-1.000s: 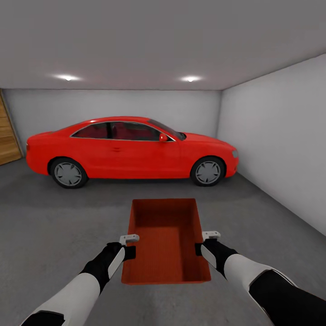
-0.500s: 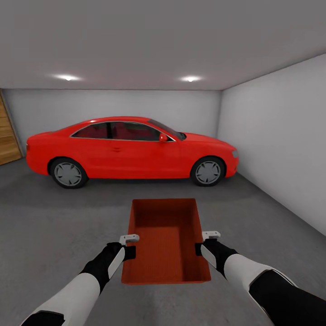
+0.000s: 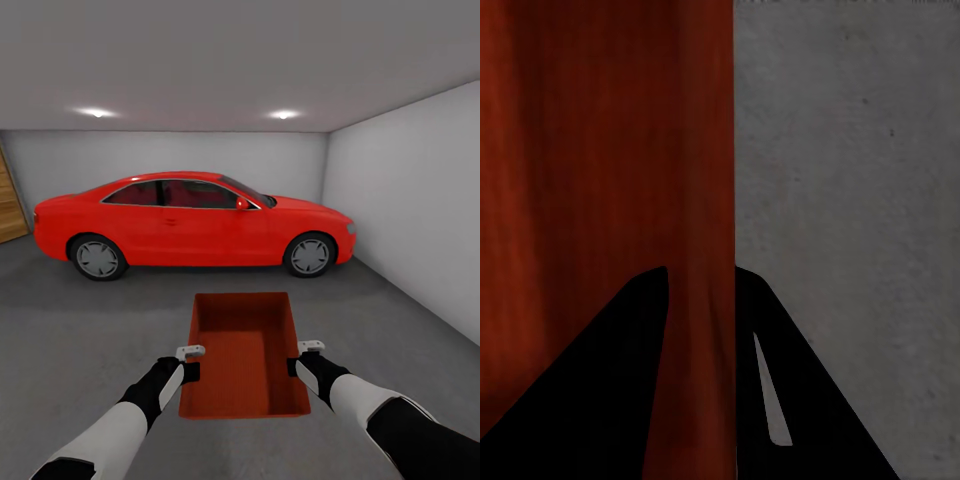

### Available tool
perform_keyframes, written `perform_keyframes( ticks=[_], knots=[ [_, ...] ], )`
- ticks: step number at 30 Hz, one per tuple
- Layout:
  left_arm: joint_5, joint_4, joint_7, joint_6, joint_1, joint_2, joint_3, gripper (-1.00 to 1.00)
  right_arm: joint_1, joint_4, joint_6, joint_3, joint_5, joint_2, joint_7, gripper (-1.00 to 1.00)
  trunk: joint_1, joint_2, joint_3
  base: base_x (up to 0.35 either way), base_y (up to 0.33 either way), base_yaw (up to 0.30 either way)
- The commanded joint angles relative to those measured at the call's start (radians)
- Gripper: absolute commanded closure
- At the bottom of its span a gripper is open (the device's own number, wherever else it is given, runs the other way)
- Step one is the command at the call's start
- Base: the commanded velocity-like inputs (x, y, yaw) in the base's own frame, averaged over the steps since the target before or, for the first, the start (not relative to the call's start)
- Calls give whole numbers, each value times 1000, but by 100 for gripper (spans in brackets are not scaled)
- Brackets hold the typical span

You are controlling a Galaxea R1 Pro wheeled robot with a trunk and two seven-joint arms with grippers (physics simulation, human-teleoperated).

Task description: Move the two storage containers from the living room to the garage. In the garage, place one container on the floor and stack the other container on top of it (either order is fine).

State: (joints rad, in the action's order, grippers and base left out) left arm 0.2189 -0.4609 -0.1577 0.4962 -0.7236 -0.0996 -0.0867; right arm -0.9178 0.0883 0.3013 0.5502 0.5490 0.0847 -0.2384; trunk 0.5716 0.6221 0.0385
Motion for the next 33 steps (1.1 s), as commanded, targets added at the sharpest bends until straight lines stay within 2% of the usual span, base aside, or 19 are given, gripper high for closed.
perform_keyframes(
  ticks=[1,8,33],
  knots=[
    [-12,1,-14,9,0,1,1,100,-1,5,5,5,-12,0,-9,100,1,2,2,316,105,-19],
    [-12,1,-14,10,0,1,1,100,-1,5,5,5,-12,0,-9,100,1,2,2,316,107,-167],
    [-13,1,-14,10,0,1,1,100,-1,5,5,5,-12,0,-10,100,1,2,2,316,109,-256]
  ],
)
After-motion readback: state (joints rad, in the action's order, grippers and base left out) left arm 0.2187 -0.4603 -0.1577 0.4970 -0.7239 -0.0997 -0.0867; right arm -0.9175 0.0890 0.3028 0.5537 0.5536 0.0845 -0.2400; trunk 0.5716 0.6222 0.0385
